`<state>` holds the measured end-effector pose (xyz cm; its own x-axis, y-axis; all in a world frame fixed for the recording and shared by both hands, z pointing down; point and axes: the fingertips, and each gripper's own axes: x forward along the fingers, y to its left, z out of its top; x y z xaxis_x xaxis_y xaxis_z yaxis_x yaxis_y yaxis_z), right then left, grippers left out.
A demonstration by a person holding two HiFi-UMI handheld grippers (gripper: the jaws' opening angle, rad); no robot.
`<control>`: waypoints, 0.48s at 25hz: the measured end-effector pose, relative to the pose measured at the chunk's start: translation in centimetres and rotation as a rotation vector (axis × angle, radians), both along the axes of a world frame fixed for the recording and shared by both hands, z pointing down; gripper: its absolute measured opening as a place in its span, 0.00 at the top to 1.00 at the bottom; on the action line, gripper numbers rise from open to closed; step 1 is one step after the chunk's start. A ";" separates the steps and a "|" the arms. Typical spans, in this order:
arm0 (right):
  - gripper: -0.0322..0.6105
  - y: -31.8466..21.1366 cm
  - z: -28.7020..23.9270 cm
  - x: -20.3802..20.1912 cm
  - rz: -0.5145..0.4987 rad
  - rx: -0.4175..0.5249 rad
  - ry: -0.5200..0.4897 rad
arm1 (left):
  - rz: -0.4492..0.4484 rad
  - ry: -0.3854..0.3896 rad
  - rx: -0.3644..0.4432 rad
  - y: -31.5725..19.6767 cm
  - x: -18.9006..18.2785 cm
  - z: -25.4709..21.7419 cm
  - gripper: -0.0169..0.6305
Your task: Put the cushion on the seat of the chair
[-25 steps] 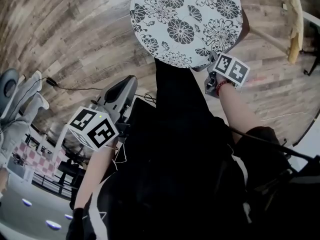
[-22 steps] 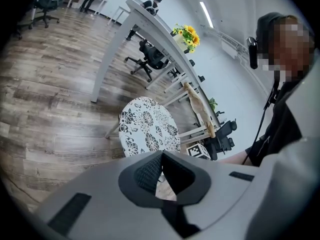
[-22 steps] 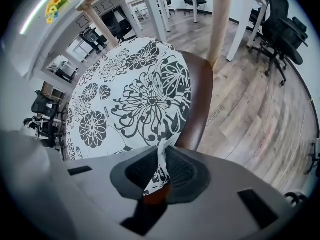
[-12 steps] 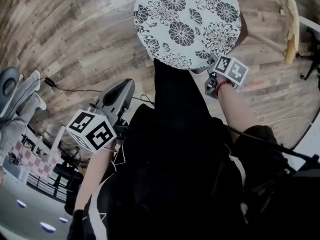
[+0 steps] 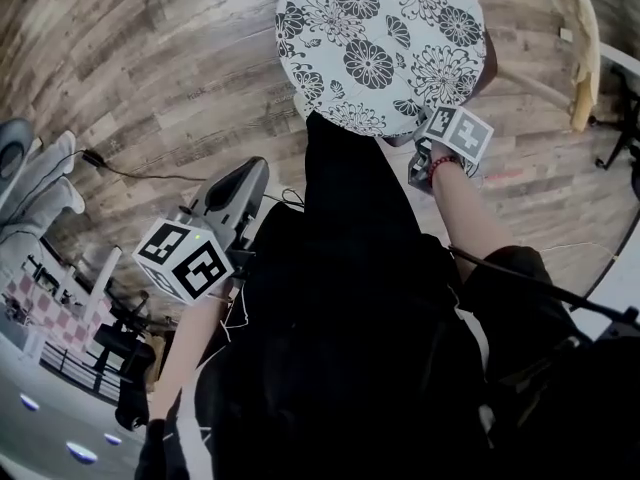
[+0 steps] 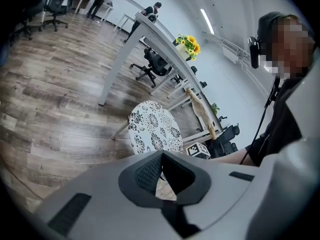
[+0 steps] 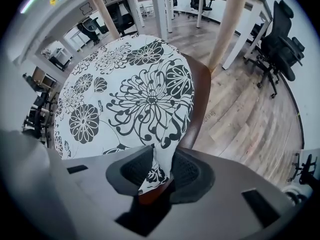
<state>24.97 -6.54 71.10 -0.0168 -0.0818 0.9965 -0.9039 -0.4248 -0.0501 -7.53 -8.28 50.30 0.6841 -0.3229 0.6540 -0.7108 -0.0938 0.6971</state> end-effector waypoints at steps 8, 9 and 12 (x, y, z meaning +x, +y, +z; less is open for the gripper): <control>0.62 0.6 -0.2 1.3 0.048 -0.046 0.076 | -0.046 -0.004 0.001 -0.1 -2.1 -0.2 0.96; 0.61 0.6 -0.3 1.3 0.045 -0.051 0.083 | -0.048 -0.002 0.002 -0.2 -2.2 -0.2 0.96; 0.61 0.6 -0.3 1.2 0.071 -0.067 0.097 | -0.058 0.004 0.005 -0.2 -2.5 -0.3 0.96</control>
<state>26.22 -5.90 70.79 0.0834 -0.0127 0.9964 -0.8705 -0.4877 0.0667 -10.02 -8.45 50.03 0.6666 -0.3652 0.6498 -0.7126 -0.0565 0.6993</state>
